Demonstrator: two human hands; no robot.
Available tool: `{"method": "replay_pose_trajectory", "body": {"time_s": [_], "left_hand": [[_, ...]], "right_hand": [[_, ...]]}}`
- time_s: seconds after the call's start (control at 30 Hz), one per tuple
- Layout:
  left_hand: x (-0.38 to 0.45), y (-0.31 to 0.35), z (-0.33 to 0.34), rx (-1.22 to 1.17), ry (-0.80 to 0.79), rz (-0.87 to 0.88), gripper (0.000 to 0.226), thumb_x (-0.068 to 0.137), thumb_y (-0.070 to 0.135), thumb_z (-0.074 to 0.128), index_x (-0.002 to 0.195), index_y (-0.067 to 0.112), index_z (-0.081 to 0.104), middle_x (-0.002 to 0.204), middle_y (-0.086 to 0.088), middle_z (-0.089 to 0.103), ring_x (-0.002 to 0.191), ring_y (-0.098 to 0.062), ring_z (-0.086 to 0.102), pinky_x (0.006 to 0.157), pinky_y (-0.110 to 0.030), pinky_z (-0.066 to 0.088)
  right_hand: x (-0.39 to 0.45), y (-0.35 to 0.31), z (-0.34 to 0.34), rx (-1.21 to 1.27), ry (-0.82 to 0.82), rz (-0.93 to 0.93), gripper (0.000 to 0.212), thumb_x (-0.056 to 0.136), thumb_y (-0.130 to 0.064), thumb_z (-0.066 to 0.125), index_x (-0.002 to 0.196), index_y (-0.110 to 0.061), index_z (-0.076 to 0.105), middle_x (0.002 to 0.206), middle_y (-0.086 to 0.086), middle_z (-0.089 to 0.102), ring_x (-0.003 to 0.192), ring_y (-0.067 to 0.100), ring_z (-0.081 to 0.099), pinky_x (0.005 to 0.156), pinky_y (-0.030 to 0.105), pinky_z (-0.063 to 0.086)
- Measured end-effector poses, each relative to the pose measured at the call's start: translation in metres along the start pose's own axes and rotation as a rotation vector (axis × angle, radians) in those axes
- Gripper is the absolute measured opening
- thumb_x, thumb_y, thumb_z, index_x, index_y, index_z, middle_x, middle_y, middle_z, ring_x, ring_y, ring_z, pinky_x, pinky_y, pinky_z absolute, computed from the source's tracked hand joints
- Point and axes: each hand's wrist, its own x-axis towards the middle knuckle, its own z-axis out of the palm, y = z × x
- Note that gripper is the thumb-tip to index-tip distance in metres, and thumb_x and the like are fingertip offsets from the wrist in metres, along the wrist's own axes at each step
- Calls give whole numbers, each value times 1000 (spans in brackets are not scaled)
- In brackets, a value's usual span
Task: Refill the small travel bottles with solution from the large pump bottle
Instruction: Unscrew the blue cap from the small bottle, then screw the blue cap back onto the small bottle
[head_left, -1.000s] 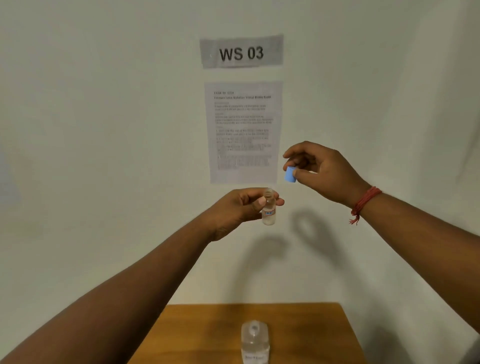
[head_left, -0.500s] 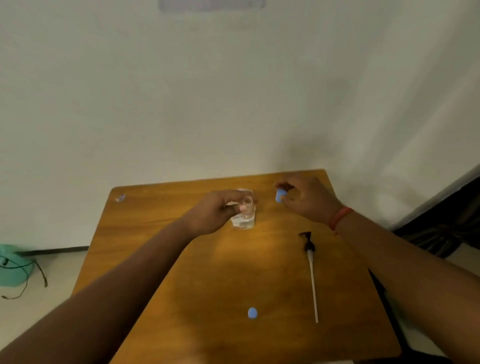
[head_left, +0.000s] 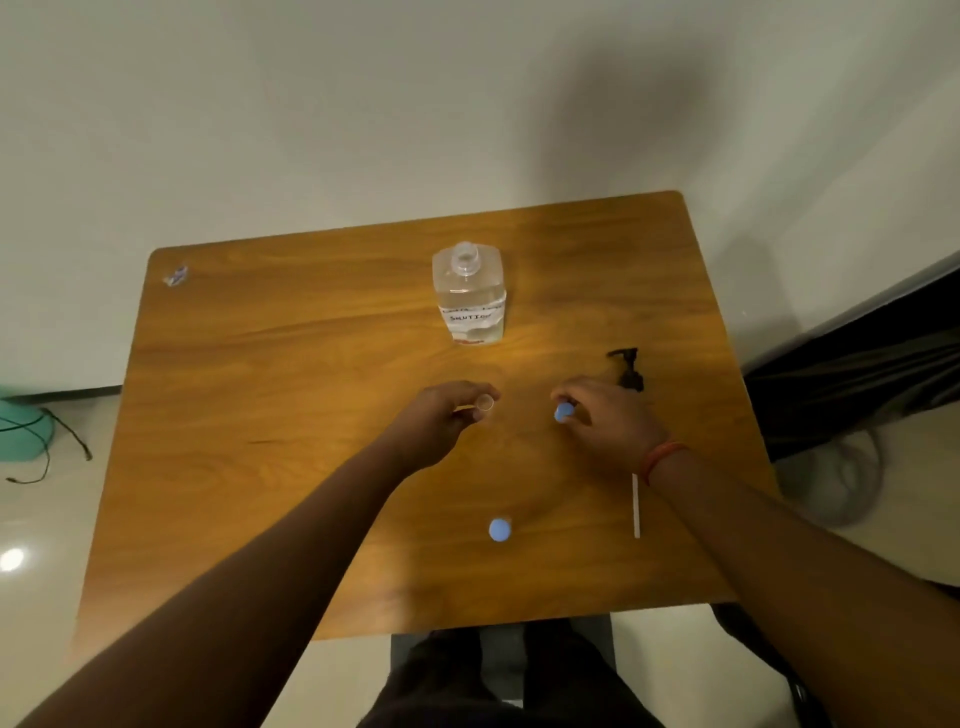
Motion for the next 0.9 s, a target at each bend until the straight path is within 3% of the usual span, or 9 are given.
{"method": "replay_pose_trajectory", "body": {"time_s": [0.1,0.23,0.4,0.53,0.63,0.8,0.9], "left_hand": [[8,-9,8,-2,-12,-42,31,99,-1,59,128,6,67,130,-7,67,120,-14,58,88,0,41],[13,-19,16,-9,-43,-59,33,99,-2,58,129,9,66,132,-7,66,124,-16,57,100,-20,45],[14,-30,22,3,-78,-52,35,97,0,61,129,15,66,131,-3,66,120,-12,58,98,-20,47],[14,-35,23,15,-89,-59,38,96,-2,61,129,17,66,132,-2,65,121,-12,58,98,-20,47],[15,-36,23,20,-102,-57,40,97,-2,60,130,19,65,133,0,64,119,-8,56,93,-10,43],[14,-36,21,40,-122,-52,41,98,-1,59,133,19,64,133,-2,65,114,-12,60,95,-24,48],[14,-37,19,53,-142,-45,42,98,2,60,135,21,63,135,-1,64,115,-13,59,94,-25,46]], "right_hand": [[1,8,13,0,9,-7,32,90,-7,61,121,-9,62,122,8,63,112,23,57,91,22,37],[1,14,20,1,21,-53,30,87,-4,63,117,-7,64,115,9,66,107,25,60,90,29,44],[3,19,22,-5,12,-73,29,89,-6,63,117,-7,64,114,9,66,107,25,60,91,33,45],[3,21,23,9,1,-42,31,90,-10,63,122,-9,62,118,7,65,111,22,58,94,30,44],[3,24,22,6,-28,-37,33,91,-12,62,124,-12,61,120,5,64,112,20,57,94,28,43],[2,27,19,-25,-69,-1,44,92,-19,63,136,-17,52,136,3,56,125,17,49,99,21,32],[-3,25,15,-45,0,-23,47,96,-23,59,141,-17,47,145,4,49,135,18,42,107,25,30]]}}
